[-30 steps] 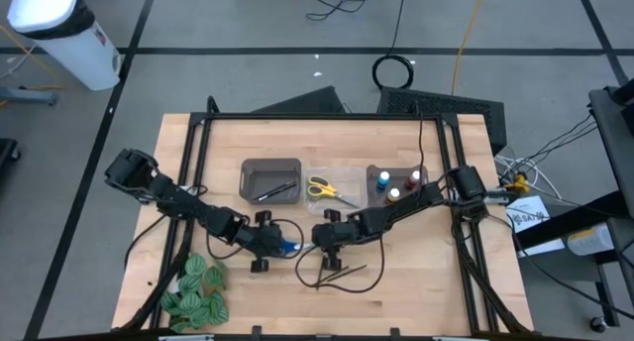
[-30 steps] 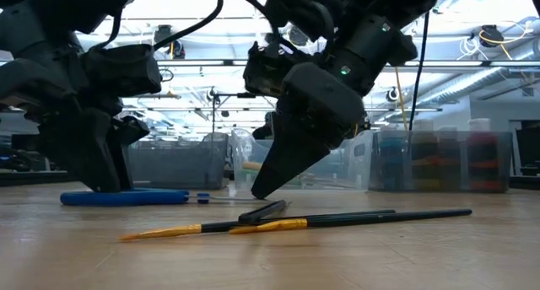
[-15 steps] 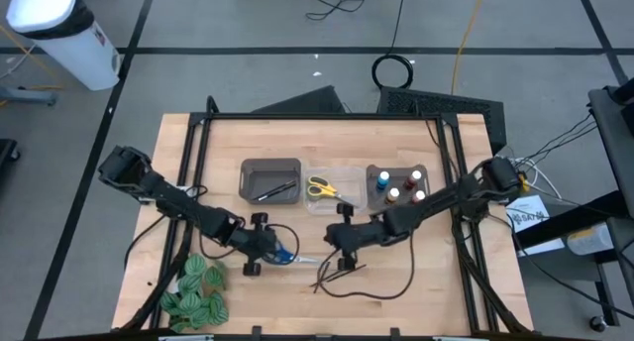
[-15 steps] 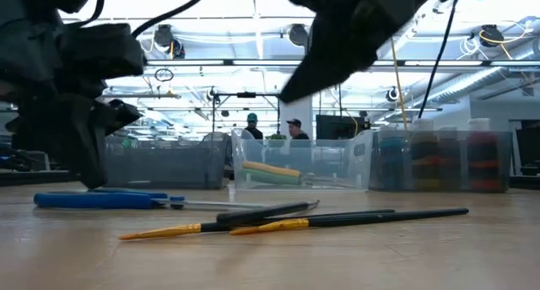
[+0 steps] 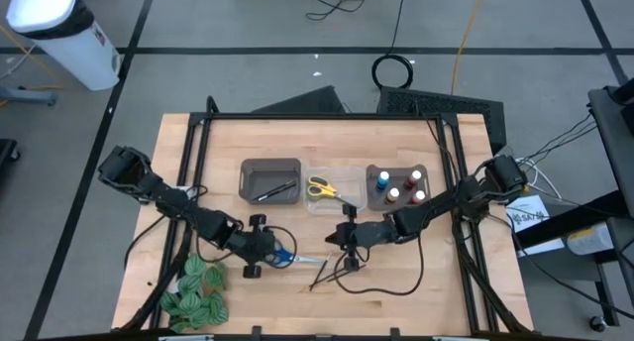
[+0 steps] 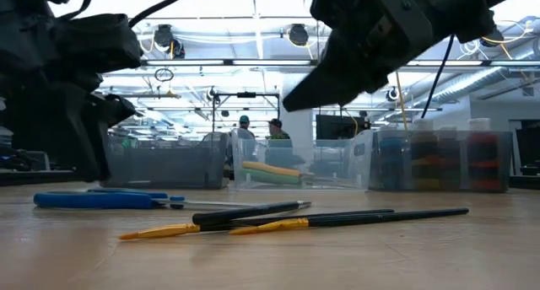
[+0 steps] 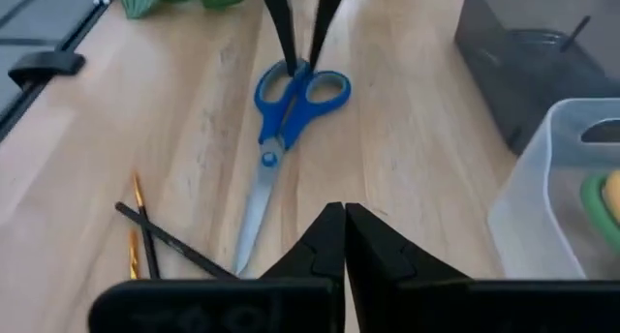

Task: Pick & Place Paint Supplies
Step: Put the blue scissors into the transparent bin

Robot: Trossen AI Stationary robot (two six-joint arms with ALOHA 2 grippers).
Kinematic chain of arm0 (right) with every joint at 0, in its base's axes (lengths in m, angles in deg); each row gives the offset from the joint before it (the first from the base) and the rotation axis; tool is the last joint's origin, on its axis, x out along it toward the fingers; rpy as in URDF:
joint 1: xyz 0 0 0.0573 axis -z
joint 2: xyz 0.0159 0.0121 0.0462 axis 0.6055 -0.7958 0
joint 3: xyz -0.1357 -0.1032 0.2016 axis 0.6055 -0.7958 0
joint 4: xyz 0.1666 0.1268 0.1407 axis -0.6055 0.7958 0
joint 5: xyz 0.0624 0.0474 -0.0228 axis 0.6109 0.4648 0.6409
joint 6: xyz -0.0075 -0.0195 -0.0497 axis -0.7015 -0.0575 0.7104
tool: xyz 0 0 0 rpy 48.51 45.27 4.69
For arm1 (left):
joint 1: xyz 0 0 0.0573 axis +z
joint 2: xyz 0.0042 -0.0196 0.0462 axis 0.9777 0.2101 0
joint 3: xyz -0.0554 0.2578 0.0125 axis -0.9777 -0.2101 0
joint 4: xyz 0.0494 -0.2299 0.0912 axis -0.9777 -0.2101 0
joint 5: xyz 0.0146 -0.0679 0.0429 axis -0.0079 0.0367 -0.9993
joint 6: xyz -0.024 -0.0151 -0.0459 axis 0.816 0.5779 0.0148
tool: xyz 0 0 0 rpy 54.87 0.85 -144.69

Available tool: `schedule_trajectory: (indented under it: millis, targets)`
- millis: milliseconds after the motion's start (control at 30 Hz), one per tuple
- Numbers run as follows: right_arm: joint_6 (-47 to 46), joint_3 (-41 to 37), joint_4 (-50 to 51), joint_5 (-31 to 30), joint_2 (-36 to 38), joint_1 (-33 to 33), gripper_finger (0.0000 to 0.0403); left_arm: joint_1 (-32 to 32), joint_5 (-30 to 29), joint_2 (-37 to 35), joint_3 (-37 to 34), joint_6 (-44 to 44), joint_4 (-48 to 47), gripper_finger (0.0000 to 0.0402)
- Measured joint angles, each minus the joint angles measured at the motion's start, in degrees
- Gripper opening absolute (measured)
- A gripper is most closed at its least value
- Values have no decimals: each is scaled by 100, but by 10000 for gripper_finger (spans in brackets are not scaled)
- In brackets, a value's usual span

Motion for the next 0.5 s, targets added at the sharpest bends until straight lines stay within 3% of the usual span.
schedule_trajectory:
  millis: [100,233,500]
  targets:
    - [-147,-1,-185,11,1,-11,19,-41,74,-2,1,223,-1,118]
    - [-300,10,-529,611,-313,-26,38,-74,406,16,7,259,-60,153]
    - [-326,47,-595,720,-585,48,43,-10,-65,452,39,223,-124,165]
